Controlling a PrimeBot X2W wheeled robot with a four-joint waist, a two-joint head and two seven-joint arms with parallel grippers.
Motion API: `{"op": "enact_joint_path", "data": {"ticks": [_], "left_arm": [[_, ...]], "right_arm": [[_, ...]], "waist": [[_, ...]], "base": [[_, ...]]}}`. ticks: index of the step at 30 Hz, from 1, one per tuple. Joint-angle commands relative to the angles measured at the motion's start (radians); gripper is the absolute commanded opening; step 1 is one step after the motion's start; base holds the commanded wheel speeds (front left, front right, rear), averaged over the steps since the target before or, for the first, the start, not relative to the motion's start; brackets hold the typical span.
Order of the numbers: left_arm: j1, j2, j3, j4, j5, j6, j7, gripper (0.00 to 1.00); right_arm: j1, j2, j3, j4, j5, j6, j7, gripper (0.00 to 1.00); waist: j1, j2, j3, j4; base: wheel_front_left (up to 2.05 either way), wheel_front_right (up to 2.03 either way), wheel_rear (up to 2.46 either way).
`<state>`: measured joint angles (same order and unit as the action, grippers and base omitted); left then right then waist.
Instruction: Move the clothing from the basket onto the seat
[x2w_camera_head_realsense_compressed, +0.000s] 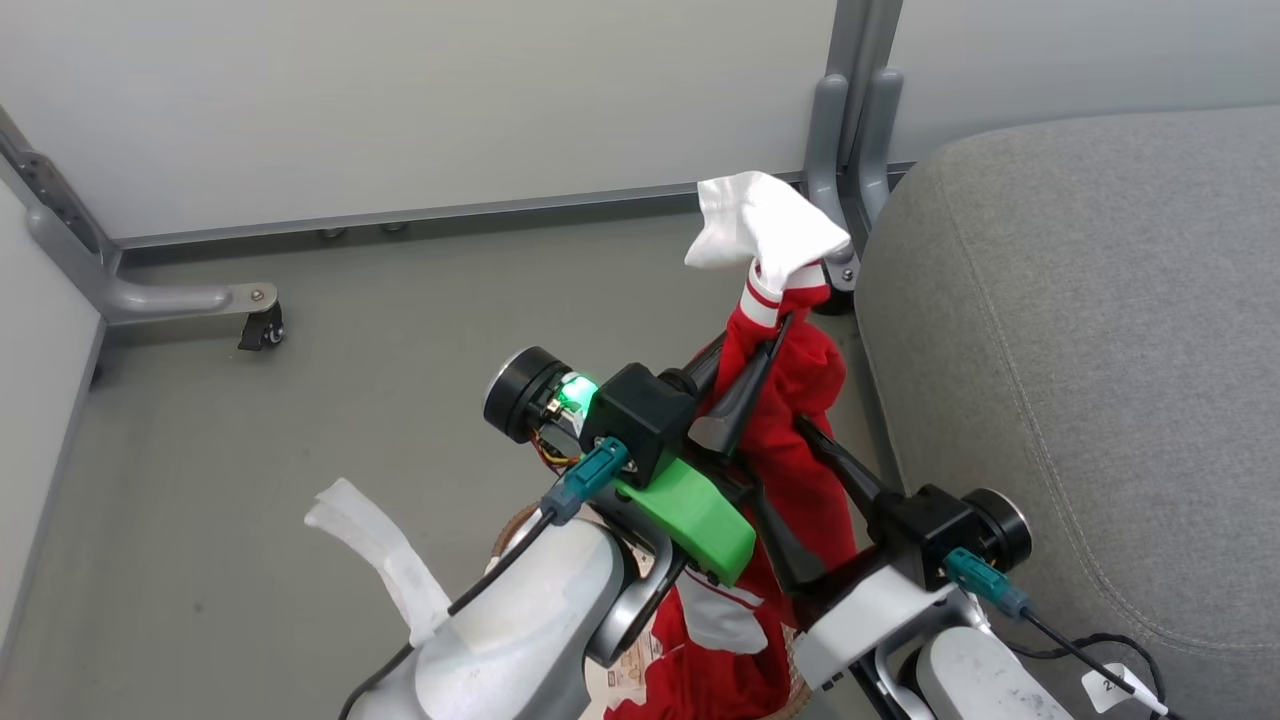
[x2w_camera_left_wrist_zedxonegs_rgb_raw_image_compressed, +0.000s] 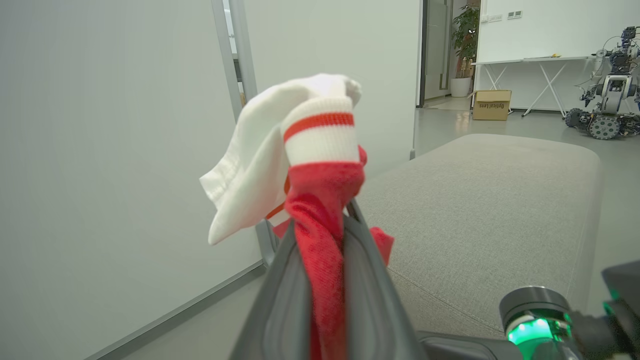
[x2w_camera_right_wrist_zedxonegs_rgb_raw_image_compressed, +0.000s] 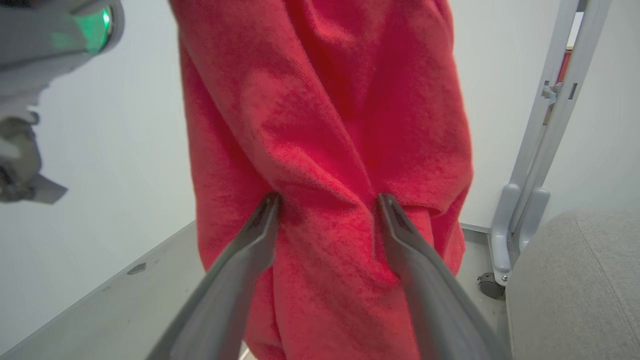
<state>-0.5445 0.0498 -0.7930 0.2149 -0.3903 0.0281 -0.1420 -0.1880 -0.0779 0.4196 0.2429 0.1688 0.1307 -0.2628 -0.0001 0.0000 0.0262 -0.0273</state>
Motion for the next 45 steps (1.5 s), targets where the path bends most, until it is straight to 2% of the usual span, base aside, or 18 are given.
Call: {"op": "enact_joint_path", "data": {"ticks": [1,23,24,25,26,45], "left_arm": [[-0.018,0.001,-0.001,0.001,-0.001,0.007,0.001,0.0],[-0.027,0.017,0.005,0.095,-0.017,0.029,-0.011,0.0],[-0.025,0.017,0.007,0.101,-0.019,0.035,-0.004,0.27],[-0.026,0.016,0.007,0.104,-0.02,0.04,0.0,0.87],[-0.027,0.016,0.008,0.105,-0.021,0.044,0.004,1.0],[-0.03,0.018,-0.01,0.13,-0.033,0.051,0.014,1.0]], "right_arm": [[0.01,-0.001,0.001,0.015,-0.002,0.0,-0.003,0.0],[0.005,-0.006,0.015,0.021,0.034,0.0,-0.003,0.0],[0.004,-0.006,0.016,0.02,0.035,0.0,-0.003,0.0],[0.003,-0.006,0.016,0.019,0.037,0.0,-0.003,0.0],[0.002,-0.005,0.016,0.018,0.038,0.0,-0.003,0.0],[0.017,-0.01,0.011,0.014,0.045,0.0,-0.003,0.0]], "waist": [[0.0001,0.0,0.002,0.002],[0.0001,0.0,0.016,-0.022],[0.0001,0.0,0.017,-0.024],[0.0001,0.0,0.018,-0.025],[0.0001,0.0,0.019,-0.027],[0.0001,0.0,0.017,-0.044]], "base": [[0.0,0.0,0.0],[0.0,0.0,0.0],[0.0,0.0,0.0],[0.0,0.0,0.0],[0.0,0.0,0.0],[0.0,0.0,0.0]]}}
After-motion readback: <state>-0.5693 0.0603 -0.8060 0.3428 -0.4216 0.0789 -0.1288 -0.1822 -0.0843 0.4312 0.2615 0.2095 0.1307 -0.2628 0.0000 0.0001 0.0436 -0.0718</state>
